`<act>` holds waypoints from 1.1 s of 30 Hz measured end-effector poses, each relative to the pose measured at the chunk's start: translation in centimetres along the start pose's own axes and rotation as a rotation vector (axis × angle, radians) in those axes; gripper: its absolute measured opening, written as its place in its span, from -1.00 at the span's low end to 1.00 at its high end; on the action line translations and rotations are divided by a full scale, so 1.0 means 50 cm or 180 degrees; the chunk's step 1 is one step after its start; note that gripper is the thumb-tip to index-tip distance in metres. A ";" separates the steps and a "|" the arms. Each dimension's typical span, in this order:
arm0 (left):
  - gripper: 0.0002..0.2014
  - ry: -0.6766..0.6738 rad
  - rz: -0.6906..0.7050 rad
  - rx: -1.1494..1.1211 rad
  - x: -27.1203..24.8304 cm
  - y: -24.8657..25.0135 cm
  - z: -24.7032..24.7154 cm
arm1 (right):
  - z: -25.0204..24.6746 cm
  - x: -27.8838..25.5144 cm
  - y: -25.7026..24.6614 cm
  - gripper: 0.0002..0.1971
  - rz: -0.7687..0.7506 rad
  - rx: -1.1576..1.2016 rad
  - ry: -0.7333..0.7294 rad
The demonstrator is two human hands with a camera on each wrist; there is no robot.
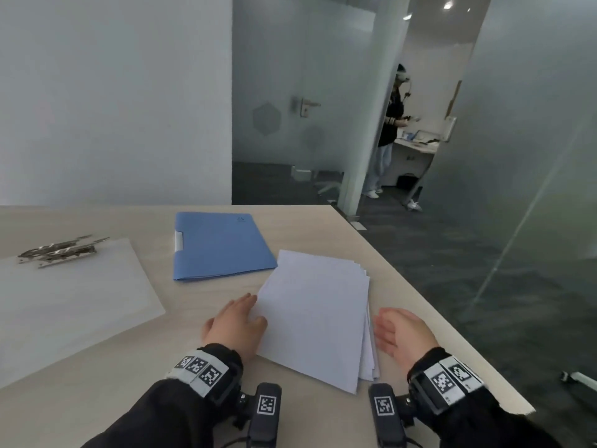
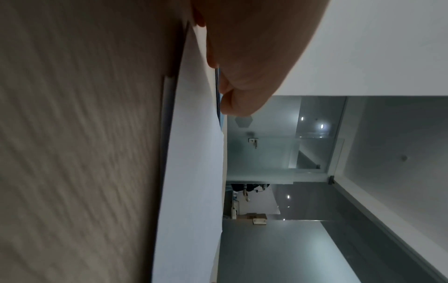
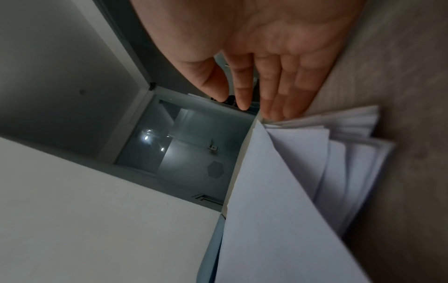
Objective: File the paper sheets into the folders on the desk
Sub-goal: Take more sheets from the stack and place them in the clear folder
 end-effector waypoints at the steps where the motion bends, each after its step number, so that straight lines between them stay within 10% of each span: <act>1: -0.40 -0.0101 -0.0005 0.0172 0.004 0.004 0.013 | -0.002 0.000 0.008 -0.79 0.0077 0.0135 -0.0046; 33: -0.58 -0.0527 0.0304 0.0082 -0.008 -0.005 0.044 | -0.017 0.000 0.017 -0.85 0.0276 -0.0586 0.0042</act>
Point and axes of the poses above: each hand's wrist, its own x-axis towards the middle knuckle, its own z-axis out of the palm, y = z × x, the point moved 10 cm from there along x, towards the middle knuckle, and after that the axes turned 1 degree about -y, right-handed, at the moved point
